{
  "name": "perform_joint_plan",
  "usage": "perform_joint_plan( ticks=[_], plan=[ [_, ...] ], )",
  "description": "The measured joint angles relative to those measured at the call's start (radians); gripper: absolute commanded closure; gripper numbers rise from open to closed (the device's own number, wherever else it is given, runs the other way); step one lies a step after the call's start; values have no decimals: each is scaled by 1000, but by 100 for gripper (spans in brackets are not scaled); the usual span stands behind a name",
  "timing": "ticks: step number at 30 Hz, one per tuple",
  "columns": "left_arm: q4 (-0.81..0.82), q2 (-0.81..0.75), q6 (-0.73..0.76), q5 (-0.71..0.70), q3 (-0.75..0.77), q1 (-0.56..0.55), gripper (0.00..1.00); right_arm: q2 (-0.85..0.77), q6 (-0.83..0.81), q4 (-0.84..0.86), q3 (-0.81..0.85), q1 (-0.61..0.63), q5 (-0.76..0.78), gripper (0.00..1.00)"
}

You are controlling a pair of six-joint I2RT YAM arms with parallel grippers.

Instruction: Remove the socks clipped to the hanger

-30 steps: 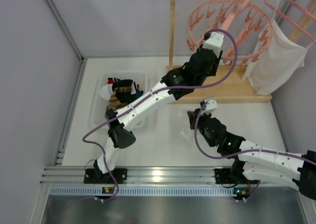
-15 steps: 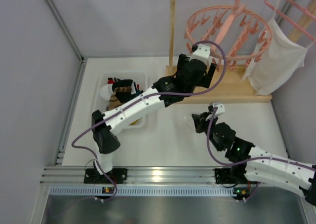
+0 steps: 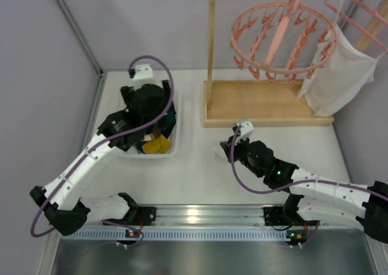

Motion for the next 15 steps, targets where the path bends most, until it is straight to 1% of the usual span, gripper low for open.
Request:
perform_joint_plan(
  ticks=[3, 4, 6, 8, 11, 15],
  plan=[
    [-101, -97, -39, 2, -39, 184, 2, 112, -42, 21, 112, -4, -121, 100],
    [-136, -133, -50, -3, -47, 228, 2, 156, -55, 23, 159, -4, -168, 100],
    [-192, -207, -56, -7, -60, 278, 2, 246, -76, 36, 257, -4, -256, 100],
    [-232, -288, -58, -26, -65, 306, 2, 357, -92, 49, 378, -4, -357, 100],
    [-250, -395, -57, -61, -79, 313, 2, 532, -109, 59, 570, -4, -481, 100],
    [-263, -499, -55, -124, -111, 313, 2, 780, -106, 51, 847, -4, -581, 100]
  ],
)
